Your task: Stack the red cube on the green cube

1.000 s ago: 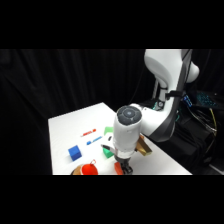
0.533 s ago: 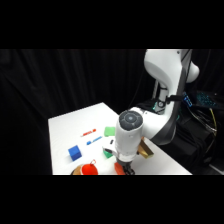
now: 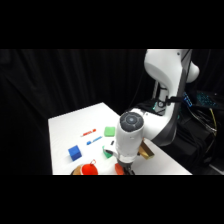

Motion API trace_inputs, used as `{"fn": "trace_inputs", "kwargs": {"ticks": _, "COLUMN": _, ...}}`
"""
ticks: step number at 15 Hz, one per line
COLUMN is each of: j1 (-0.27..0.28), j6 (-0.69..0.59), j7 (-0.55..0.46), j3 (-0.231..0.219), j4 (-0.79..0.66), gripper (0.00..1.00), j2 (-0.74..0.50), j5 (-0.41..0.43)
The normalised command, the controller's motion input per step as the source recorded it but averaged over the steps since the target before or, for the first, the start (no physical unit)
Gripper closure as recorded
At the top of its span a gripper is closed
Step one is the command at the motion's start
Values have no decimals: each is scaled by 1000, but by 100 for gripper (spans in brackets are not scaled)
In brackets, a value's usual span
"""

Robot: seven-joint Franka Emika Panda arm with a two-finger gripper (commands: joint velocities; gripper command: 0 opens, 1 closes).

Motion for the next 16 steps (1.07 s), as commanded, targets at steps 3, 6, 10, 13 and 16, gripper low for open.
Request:
{"fn": "trace_inputs", "kwargs": {"ticks": 3, "j1": 5, "j6": 25, "j7": -93, "j3": -9, "j4": -78, "gripper": 74, "j2": -180, "j5": 47}}
{"fn": "trace_inputs", "kwargs": {"ticks": 6, "j1": 31, "j6": -116, "j7": -87, "j3": -10, "j4": -171, "gripper": 74, "j2": -367, "j5": 20}}
{"fn": "trace_inputs", "kwargs": {"ticks": 10, "j1": -5, "j6": -244, "j7": -104, "j3": 24, "j4": -177, "gripper": 74, "j2": -431, "j5": -10}}
{"fn": "trace_inputs", "kwargs": {"ticks": 13, "j1": -101, "j6": -259, "j7": -156, "j3": 83, "j4": -100, "gripper": 74, "j2": -312, "j5": -15}}
{"fn": "trace_inputs", "kwargs": {"ticks": 16, "j1": -184, "j6": -169, "j7": -209, "j3": 100, "j4": -70, "gripper": 74, "j2": -210, "j5": 3}}
